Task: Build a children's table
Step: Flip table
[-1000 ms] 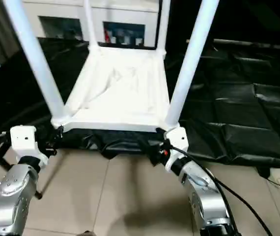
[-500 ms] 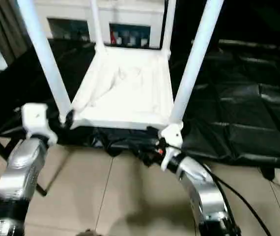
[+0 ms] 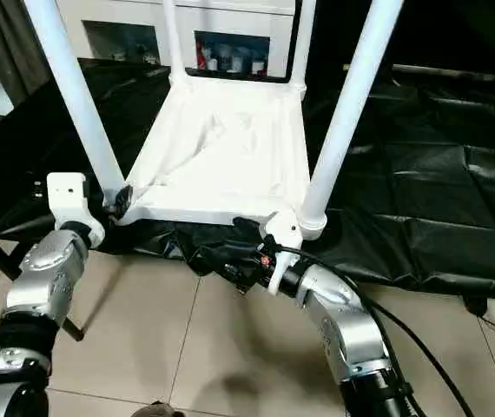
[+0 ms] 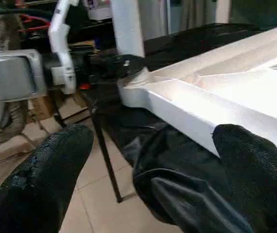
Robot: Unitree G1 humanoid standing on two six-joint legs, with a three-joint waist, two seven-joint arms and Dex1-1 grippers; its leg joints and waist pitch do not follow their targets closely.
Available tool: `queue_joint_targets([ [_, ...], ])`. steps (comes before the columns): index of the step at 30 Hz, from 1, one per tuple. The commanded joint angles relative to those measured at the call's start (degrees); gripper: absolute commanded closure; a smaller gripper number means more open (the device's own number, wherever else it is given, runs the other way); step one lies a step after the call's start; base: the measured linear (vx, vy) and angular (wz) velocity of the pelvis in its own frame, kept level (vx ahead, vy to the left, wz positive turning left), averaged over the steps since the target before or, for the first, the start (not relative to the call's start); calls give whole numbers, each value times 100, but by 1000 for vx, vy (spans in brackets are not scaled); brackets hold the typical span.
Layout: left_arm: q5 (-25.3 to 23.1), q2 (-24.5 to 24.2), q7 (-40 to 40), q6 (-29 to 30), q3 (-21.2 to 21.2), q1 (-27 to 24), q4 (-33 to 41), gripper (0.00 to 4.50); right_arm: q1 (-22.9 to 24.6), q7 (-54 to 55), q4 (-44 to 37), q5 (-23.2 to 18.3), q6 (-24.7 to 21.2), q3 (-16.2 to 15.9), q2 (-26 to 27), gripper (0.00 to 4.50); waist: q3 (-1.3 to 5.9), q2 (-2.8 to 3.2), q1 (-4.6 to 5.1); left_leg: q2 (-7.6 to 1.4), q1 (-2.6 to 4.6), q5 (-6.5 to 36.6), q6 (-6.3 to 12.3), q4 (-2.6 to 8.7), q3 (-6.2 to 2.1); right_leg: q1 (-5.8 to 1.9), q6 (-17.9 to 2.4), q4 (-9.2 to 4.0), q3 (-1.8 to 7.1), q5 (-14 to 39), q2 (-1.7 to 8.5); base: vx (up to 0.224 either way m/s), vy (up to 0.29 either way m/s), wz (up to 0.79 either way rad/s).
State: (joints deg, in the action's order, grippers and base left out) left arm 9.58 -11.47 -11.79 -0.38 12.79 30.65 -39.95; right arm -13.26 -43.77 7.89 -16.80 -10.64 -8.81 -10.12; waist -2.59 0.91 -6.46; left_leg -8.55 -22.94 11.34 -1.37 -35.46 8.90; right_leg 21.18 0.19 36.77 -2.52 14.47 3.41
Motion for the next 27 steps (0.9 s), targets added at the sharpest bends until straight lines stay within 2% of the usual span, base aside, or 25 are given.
queue_joint_targets([
  [1, 71, 23, -61, -134, 83, 239, -165, 114, -112, -120, 51, -87, -23, 30, -60, 0, 350, 13, -29, -509, 173, 777, 325, 485, -199, -198, -1426, -367, 277, -891, 622, 0, 0, 0],
  [2, 33, 18, -83, -169, 42, 286, -237, 139, -136, -145, 68, -93, -24, 37, -66, 0, 345, 9, -26, -510, 165, 772, 323, 490, -203, -203, -1421, -367, 279, -894, 625, 0, 0, 0],
  [5, -4, 6, -142, -228, -26, 385, -415, 147, -196, -204, 107, -88, -18, 22, -76, 0, 352, 25, -31, -507, 160, 727, 322, 484, -207, -205, -1401, -357, 277, -956, 627, 0, 0, 0],
  [8, -76, -6, -166, -264, -108, 474, -578, 188, -253, -267, 179, -78, 15, -5, -85, 0, 365, 19, -25, -506, 155, 638, 331, 471, -204, -211, -1430, -340, 271, -1109, 629, 0, 0, 0],
  [11, -112, -28, -197, -323, -124, 568, -779, 194, -302, -301, 226, -67, 29, -17, -70, 0, 372, 17, -36, -504, 160, 565, 391, 460, -202, -209, -1429, -336, 266, -1219, 626, 0, 0, 0],
  [13, -137, -47, -176, -345, -117, 647, -929, 224, -338, -315, 262, -60, 43, -26, -62, 0, 359, 26, -52, -516, 168, 685, 348, 481, -204, -201, -1444, -349, 265, -1056, 632, 0, 0, 0],
  [17, -35, -6, -117, -298, -31, 733, -1058, 231, -397, -294, 354, -53, 87, 11, -23, 0, 348, 47, -50, -529, 176, 876, 245, 507, -209, -194, -1454, -364, 272, -843, 646, 0, 0, 0],
  [19, 200, 112, -161, -216, 119, 754, -1023, 233, -426, -224, 410, -53, 132, 67, 22, 0, 342, 34, -44, -531, 179, 1012, 156, 528, -208, -193, -1469, -376, 272, -699, 641, 0, 0, 0],
  [20, 330, 168, -214, -192, 198, 762, -994, 234, -425, -216, 411, -84, 120, 86, 53, 0, 341, 12, -41, -532, 176, 1005, 160, 527, -204, -193, -1471, -377, 276, -707, 643, 0, 0, 0],
  [22, 647, 309, -322, -130, 392, 790, -910, 234, -417, -193, 408, -133, 96, 116, 99, 0, 344, 19, -48, -527, 164, 908, 201, 516, -196, -198, -1498, -367, 280, -801, 660, 0, 0, 0],
  [24, 695, 331, -336, -112, 420, 793, -889, 234, -415, -188, 407, -138, 92, 119, 104, 0, 345, 21, -51, -528, 166, 887, 227, 515, -199, -194, -1480, -371, 276, -805, 652, 0, 0, 0],
  [25, 1238, 574, -491, 107, 717, 822, -632, 234, -410, -86, 427, -138, 58, 141, 152, 0, 348, 1, -63, -531, 169, 793, 256, 509, -186, -190, -1527, -354, 272, -852, 661, 0, 0, 0],
  [27, 1582, 748, -618, 297, 858, 815, -382, 234, -422, 1, 467, -106, 58, 154, 178, 0, 361, -15, -90, -518, 160, 634, 338, 467, -161, -184, -1582, -342, 273, -977, 658, 0, 0, 0],
])
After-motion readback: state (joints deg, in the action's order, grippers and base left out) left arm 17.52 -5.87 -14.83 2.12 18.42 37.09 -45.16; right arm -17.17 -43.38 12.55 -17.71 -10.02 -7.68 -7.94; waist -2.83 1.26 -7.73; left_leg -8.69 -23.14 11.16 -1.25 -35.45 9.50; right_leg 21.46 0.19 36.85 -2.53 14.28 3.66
